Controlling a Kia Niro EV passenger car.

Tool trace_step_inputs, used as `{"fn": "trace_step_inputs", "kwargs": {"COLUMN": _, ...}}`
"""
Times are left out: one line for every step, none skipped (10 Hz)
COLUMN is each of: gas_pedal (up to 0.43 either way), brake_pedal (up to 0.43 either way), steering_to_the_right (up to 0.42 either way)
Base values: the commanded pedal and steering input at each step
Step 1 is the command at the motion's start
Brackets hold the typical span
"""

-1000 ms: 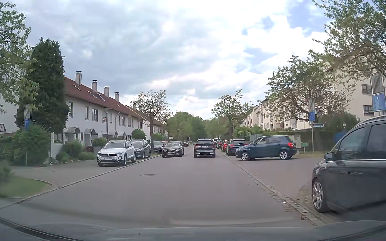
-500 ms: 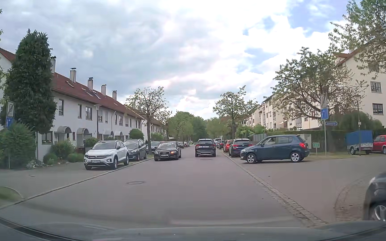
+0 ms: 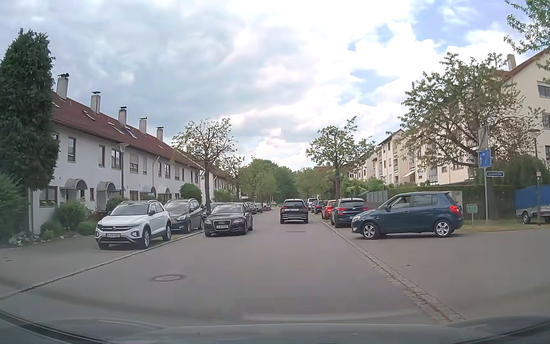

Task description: Follow the waypoints while adhering to traffic rules and regulations

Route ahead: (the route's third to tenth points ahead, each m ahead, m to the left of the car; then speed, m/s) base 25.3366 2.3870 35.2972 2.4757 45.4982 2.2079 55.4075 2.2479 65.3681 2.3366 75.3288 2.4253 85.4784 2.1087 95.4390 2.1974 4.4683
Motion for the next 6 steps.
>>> {"fn": "trace_step_inputs", "kwargs": {"gas_pedal": 0.087, "brake_pedal": 0.018, "steering_to_the_right": -0.008}}
{"fn": "trace_step_inputs", "kwargs": {"gas_pedal": 0.098, "brake_pedal": 0.018, "steering_to_the_right": -0.008}}
{"fn": "trace_step_inputs", "kwargs": {"gas_pedal": 0.098, "brake_pedal": 0.018, "steering_to_the_right": -0.008}}
{"fn": "trace_step_inputs", "kwargs": {"gas_pedal": 0.130, "brake_pedal": 0.018, "steering_to_the_right": -0.008}}
{"fn": "trace_step_inputs", "kwargs": {"gas_pedal": 0.150, "brake_pedal": 0.018, "steering_to_the_right": -0.008}}
{"fn": "trace_step_inputs", "kwargs": {"gas_pedal": 0.150, "brake_pedal": 0.018, "steering_to_the_right": -0.009}}
